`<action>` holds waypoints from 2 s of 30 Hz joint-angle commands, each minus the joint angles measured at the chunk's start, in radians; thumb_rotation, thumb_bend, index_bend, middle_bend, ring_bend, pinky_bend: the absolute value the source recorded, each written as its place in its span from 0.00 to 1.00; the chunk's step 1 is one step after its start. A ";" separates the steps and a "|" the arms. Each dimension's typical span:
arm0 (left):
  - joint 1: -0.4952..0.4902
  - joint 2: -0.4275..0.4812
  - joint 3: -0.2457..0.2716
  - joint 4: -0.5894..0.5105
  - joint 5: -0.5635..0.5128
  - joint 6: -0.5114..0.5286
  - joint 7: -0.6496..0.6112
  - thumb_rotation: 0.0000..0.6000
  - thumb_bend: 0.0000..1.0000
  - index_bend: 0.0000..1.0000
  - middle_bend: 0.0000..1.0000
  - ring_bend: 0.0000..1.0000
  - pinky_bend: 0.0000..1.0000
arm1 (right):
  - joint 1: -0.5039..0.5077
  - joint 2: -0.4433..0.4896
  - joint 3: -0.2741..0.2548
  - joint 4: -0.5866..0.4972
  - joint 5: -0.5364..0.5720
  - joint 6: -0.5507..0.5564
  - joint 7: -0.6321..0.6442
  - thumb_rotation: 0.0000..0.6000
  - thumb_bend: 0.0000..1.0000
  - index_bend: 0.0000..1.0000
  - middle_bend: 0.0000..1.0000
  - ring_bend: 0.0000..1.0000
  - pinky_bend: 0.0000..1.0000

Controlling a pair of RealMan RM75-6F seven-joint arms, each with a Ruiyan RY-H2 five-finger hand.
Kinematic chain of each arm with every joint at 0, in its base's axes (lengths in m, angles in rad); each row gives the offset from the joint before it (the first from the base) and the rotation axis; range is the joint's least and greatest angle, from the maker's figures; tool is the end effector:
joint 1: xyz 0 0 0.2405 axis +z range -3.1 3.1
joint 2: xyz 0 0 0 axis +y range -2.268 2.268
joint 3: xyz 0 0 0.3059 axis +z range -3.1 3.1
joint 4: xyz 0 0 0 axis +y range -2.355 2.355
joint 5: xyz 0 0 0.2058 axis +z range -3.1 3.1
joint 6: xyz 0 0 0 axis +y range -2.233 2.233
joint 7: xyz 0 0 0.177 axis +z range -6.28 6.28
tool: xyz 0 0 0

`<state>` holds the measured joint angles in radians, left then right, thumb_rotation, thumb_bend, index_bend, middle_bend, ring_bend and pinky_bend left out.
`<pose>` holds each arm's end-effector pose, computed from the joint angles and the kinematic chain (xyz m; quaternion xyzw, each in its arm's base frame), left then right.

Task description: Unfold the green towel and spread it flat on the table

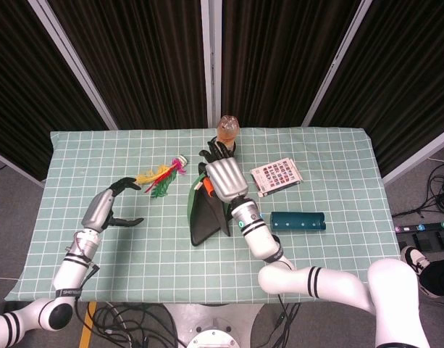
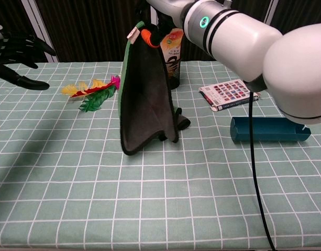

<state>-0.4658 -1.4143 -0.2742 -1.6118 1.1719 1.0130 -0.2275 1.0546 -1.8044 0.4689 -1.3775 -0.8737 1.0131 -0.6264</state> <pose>-0.2493 0.3658 0.0455 -0.5230 -0.5965 -0.4929 0.3573 -0.0003 -0.4607 -0.0539 0.7040 -0.3392 0.4643 0.4169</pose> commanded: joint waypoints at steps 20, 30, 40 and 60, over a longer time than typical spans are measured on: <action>-0.145 -0.173 0.004 0.081 -0.242 -0.054 0.286 0.72 0.01 0.31 0.25 0.20 0.24 | 0.124 -0.087 0.048 0.045 0.120 0.101 -0.084 1.00 0.48 0.67 0.19 0.01 0.00; -0.164 -0.196 0.027 0.059 -0.316 -0.047 0.360 0.69 0.01 0.31 0.25 0.20 0.24 | 0.153 -0.129 0.053 0.102 0.147 0.081 -0.054 1.00 0.48 0.67 0.18 0.00 0.00; -0.211 -0.297 0.021 0.155 -0.446 -0.051 0.446 0.72 0.02 0.31 0.25 0.20 0.24 | 0.139 -0.099 0.056 0.063 0.144 0.086 -0.020 1.00 0.48 0.67 0.18 0.00 0.00; -0.166 -0.331 -0.012 0.208 -0.371 -0.046 0.295 1.00 0.41 0.73 0.40 0.24 0.24 | -0.012 0.061 -0.008 -0.183 0.097 0.093 0.132 1.00 0.48 0.67 0.18 0.00 0.00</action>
<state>-0.6386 -1.7444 -0.2846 -1.4034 0.7851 0.9655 0.0828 1.0599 -1.7619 0.4697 -1.5381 -0.7693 1.1080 -0.5121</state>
